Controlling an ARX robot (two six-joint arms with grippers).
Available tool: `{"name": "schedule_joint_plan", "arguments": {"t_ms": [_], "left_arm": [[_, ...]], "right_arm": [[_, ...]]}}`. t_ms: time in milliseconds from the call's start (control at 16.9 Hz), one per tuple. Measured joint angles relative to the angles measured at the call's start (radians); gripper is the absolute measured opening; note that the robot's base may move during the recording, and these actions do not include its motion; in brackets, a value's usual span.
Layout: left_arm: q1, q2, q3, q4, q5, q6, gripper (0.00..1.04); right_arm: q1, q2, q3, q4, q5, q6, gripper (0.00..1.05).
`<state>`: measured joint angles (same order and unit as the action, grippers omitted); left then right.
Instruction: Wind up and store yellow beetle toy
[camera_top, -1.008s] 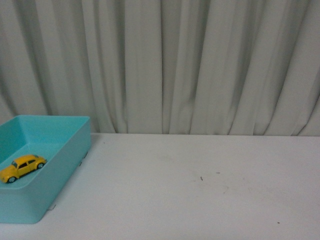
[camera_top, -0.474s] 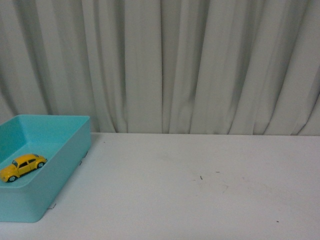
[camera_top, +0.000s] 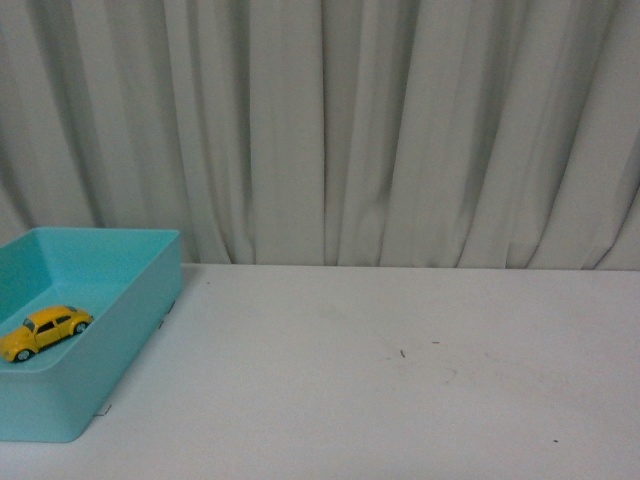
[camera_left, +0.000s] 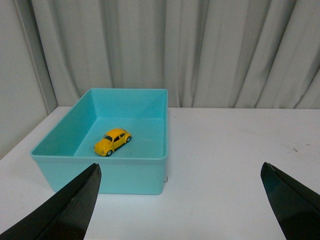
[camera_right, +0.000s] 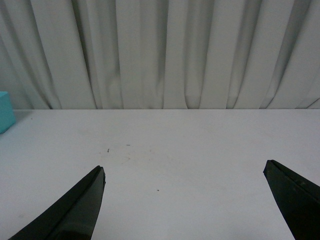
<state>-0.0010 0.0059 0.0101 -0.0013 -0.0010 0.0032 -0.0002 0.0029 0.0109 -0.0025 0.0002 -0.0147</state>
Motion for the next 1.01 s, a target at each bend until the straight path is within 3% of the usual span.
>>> {"name": "schedule_joint_plan", "arguments": {"t_ms": [1008], "left_arm": [[0.000,0.000,0.000,-0.002,0.000,0.000,0.98]], "right_arm": [[0.000,0.000,0.000,-0.002,0.000,0.000,0.98]]}}
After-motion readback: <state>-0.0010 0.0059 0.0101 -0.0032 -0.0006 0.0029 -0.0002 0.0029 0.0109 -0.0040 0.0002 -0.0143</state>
